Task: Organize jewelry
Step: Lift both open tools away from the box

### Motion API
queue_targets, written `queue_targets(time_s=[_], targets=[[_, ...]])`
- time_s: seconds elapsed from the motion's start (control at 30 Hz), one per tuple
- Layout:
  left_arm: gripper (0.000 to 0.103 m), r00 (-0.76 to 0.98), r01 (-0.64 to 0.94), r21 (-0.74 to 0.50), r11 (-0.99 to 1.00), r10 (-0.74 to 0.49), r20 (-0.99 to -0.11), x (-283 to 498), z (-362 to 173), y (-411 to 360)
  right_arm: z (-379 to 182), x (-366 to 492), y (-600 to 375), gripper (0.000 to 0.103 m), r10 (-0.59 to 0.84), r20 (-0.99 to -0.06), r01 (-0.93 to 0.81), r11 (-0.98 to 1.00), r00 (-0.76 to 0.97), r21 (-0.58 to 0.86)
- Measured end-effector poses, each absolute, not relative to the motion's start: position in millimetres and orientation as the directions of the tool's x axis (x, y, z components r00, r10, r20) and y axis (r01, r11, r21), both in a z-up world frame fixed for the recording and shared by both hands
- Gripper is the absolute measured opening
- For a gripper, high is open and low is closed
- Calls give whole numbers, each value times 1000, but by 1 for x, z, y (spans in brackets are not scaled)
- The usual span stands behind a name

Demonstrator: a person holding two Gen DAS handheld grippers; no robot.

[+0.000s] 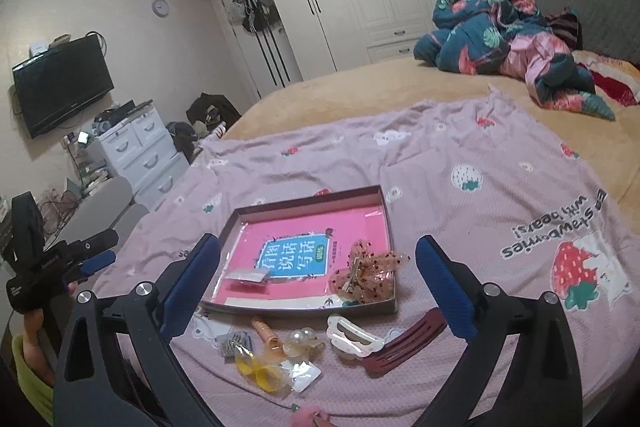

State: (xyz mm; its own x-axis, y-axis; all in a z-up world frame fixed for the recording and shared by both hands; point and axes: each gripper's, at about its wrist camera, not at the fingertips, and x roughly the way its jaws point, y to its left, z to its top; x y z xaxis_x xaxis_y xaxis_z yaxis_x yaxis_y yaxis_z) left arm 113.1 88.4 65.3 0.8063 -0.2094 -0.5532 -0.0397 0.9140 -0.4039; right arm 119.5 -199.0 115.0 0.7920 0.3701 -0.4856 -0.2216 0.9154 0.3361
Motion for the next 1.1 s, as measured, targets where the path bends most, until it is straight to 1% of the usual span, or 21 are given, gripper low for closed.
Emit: queue_targets(time_s=[0.17,0.37,0.7,1.0,1.1], targets=[[93,821,-25,-397,917,-207,-531,93,76,89,127,105,-201,98,379,-458,-245,913,804,326],[94,819,-11,-376,927,-207,-535,75,80,84,136,87,-196,98,398,-444,-282,909,803,305],[94,793,5,-341,940,-212,-572,57,63,65,126,66,-190,98,393,-480,-302,918,785,258],[94,752,21,-257,966,-184,-633,55,40,37,109,54,-186,98,375,-514,-311,927,772,209],[94,748,29,-220,975,-167,-642,53,33,31,100,53,-185,98,367,-540,-309,930,758,199]])
